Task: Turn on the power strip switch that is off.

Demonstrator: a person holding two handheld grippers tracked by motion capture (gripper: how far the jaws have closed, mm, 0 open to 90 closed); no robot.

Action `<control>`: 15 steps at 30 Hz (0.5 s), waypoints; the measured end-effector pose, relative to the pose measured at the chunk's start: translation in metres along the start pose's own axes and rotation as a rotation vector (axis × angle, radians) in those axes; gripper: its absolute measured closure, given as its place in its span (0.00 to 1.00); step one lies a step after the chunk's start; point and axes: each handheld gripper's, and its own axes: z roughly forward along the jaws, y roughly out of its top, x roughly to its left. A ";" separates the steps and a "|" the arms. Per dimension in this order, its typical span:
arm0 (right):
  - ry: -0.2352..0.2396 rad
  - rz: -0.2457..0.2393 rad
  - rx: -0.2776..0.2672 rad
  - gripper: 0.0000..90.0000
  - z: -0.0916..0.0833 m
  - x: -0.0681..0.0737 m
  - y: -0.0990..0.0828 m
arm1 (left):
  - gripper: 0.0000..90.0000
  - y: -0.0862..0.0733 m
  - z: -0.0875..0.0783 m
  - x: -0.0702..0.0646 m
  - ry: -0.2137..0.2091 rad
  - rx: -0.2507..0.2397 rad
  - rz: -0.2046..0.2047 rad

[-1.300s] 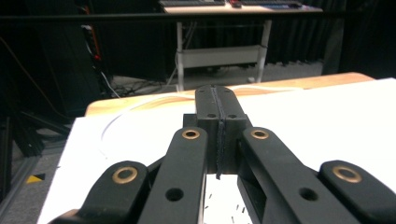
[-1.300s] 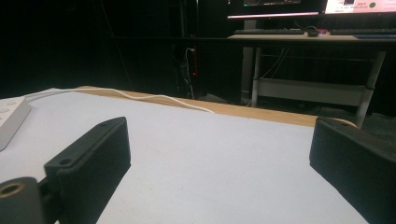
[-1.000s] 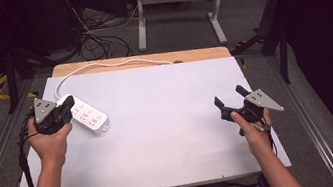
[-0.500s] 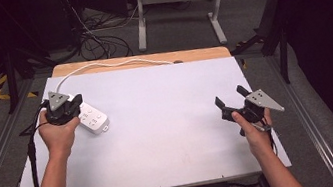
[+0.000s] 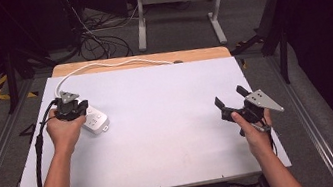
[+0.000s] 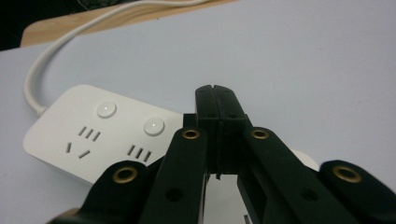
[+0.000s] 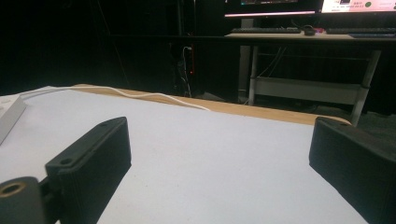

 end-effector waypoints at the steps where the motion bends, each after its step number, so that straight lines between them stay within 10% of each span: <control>1: -0.001 0.000 0.000 0.07 0.000 0.000 0.000 | 1.00 0.000 0.000 0.000 0.000 0.000 0.000; 15: -0.004 -0.002 0.004 0.07 -0.001 0.001 0.000 | 1.00 -0.006 0.016 0.003 0.001 0.089 0.009</control>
